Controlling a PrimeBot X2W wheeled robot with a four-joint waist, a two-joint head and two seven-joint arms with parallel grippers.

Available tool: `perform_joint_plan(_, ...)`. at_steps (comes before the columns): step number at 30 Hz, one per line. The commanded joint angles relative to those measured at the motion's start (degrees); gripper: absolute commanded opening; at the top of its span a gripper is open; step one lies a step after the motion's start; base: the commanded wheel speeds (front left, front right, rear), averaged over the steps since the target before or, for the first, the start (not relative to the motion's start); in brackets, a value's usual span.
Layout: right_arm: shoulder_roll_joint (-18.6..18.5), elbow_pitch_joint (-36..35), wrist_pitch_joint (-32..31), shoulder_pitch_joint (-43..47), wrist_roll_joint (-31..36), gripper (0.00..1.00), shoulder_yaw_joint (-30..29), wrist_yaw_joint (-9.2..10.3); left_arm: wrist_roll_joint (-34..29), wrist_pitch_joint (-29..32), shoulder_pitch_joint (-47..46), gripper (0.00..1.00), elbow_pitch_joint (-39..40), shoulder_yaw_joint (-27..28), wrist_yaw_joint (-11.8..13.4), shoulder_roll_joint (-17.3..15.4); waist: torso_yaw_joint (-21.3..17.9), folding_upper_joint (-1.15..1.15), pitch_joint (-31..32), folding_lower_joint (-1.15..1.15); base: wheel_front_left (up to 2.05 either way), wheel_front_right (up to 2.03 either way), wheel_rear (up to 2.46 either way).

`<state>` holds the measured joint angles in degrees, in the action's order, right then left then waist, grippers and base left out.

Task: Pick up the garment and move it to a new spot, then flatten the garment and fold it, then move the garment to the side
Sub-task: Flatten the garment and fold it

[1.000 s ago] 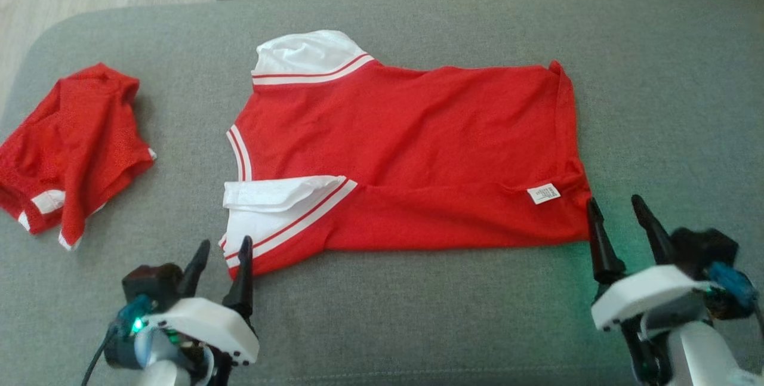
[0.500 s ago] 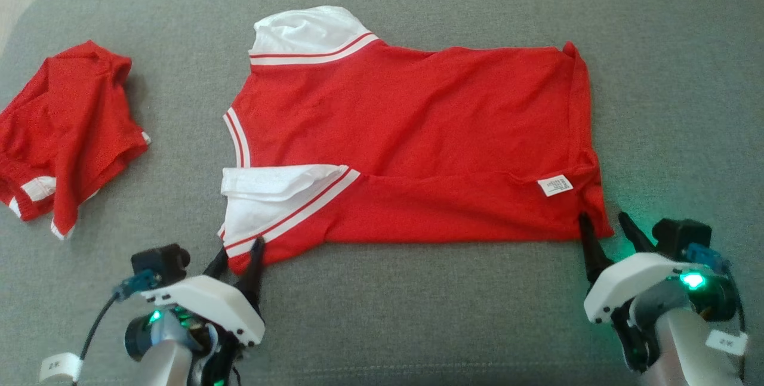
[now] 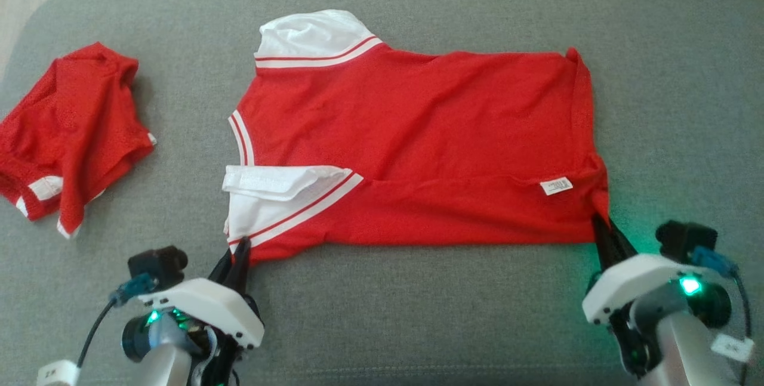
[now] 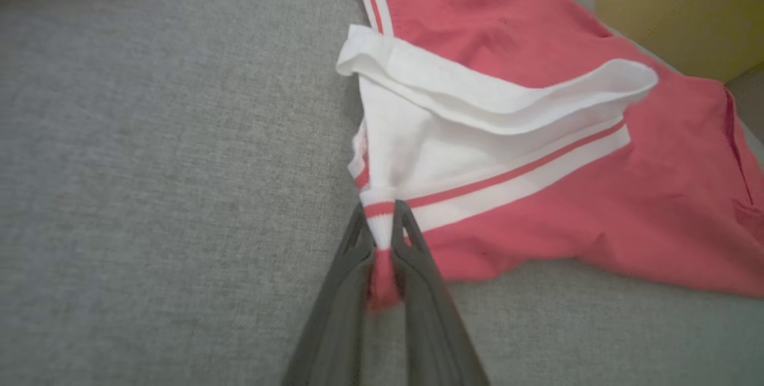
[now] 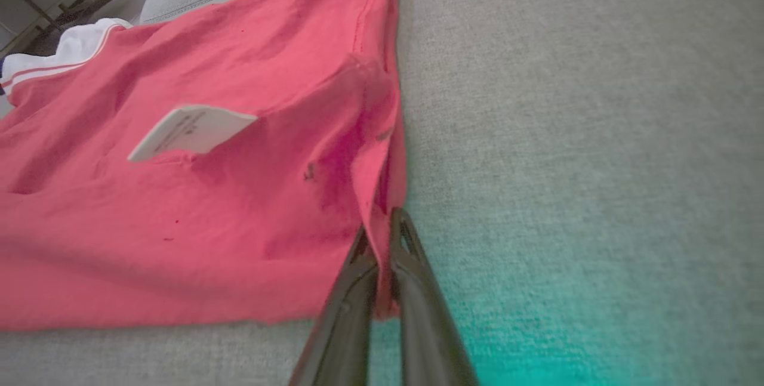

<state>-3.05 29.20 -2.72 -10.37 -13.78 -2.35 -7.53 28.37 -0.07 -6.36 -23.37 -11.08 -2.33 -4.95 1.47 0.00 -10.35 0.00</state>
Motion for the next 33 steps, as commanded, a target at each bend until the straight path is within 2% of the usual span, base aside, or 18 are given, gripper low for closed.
perform_joint_plan(1,-0.01,-2.85,-0.12,1.18,-0.46,0.00,0.62,0.04,-0.25,0.05,0.15,0.00,2.96,1.54,0.61,-1.34,0.07,0.00,0.45,0.00,0.00,0.00,0.00)
perform_joint_plan(13,0.08,-13.99,-5.34,10.21,0.00,0.00,-2.43,0.04,0.76,6.63,10.21,0.00,15.23,2.22,4.73,-3.68,-0.97,0.00,2.90,0.00,0.00,0.00,0.00)
perform_joint_plan(14,0.09,-14.46,-5.26,10.41,0.01,0.08,-2.48,0.04,0.85,7.16,10.77,0.00,15.72,2.08,4.89,-3.74,-0.97,0.00,2.99,0.00,0.00,0.00,0.00)
perform_joint_plan(15,0.10,-14.90,-5.06,10.56,0.08,0.50,-2.33,0.04,0.81,7.48,11.14,0.09,16.17,1.94,5.08,-3.78,-0.94,0.00,3.07,0.00,0.00,0.00,0.00)
perform_joint_plan(16,0.11,-15.37,-4.75,10.61,0.17,1.00,-2.06,0.04,0.45,7.58,11.34,0.68,16.58,1.78,5.38,-3.92,-0.89,0.00,3.16,0.00,0.00,0.00,0.00)
perform_joint_plan(17,0.11,-16.01,-4.29,10.57,0.28,1.00,-1.73,0.04,0.08,7.47,11.41,1.00,17.01,1.63,5.71,-3.92,-0.85,0.00,3.25,0.00,0.00,0.00,0.00)
perform_joint_plan(26,-0.34,-26.62,2.43,9.41,2.82,1.00,0.97,0.04,-4.57,0.07,9.82,1.00,22.32,1.82,9.41,-2.99,-0.73,0.00,4.62,0.00,0.00,0.00,0.00)
perform_joint_plan(33,-0.21,-35.26,1.43,9.73,4.34,1.00,3.66,0.04,-9.09,-6.72,6.43,1.00,26.33,1.81,10.36,-4.24,-0.48,0.00,5.13,0.00,0.00,0.00,0.00)
